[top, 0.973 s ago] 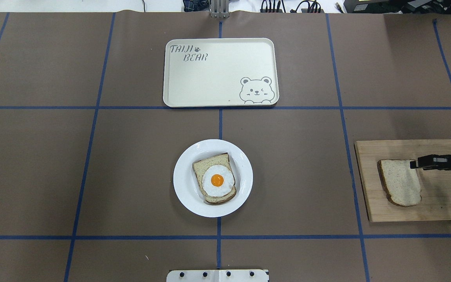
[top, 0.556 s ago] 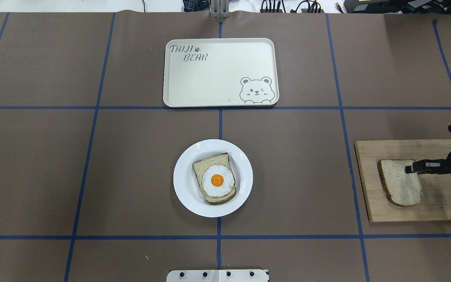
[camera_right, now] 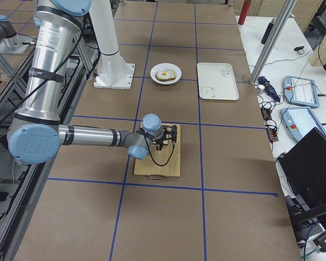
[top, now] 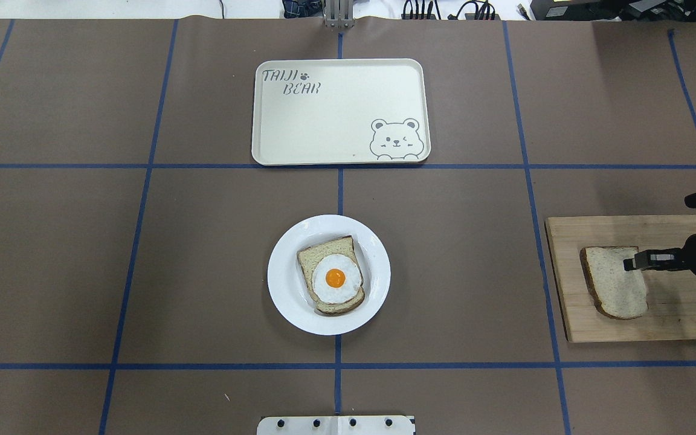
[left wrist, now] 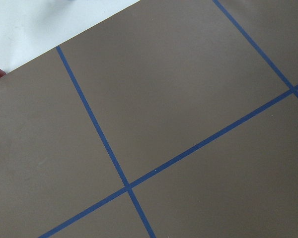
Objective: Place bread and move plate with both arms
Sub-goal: 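Close the right gripper on the bread edge and lift it, then carry the bread with the right gripper over the egg toast plate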
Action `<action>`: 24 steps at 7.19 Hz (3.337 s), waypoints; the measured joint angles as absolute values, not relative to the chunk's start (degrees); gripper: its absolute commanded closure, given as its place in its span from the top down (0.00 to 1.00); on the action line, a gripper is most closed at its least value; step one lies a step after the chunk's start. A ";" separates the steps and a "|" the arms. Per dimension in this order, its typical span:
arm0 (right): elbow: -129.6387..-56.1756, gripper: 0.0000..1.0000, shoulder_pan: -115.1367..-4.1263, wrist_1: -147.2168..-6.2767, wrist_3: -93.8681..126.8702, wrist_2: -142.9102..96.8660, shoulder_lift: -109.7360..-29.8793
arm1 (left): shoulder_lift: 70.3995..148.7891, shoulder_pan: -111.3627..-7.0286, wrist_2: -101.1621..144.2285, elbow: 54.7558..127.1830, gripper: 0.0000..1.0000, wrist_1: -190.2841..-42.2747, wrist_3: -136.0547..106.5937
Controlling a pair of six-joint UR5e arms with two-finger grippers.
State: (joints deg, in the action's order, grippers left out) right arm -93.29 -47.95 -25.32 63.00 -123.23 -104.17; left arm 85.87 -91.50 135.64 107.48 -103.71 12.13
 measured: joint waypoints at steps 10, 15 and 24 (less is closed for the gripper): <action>-96.04 0.00 -60.04 -22.49 62.42 -141.55 -102.93 | 85.96 -91.50 135.70 107.95 0.99 -104.02 10.94; -95.84 0.00 -62.29 -23.17 63.68 -144.80 -88.31 | 86.02 -91.49 135.70 107.92 0.99 -104.61 9.79; -102.21 0.00 -27.53 -42.84 77.11 -107.32 -63.64 | 86.28 -91.49 135.73 105.89 0.99 -104.68 7.02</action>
State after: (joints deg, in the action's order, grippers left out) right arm -102.21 -27.53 -42.84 77.11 -107.32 -63.64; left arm 86.28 -91.49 135.73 105.89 -104.68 7.02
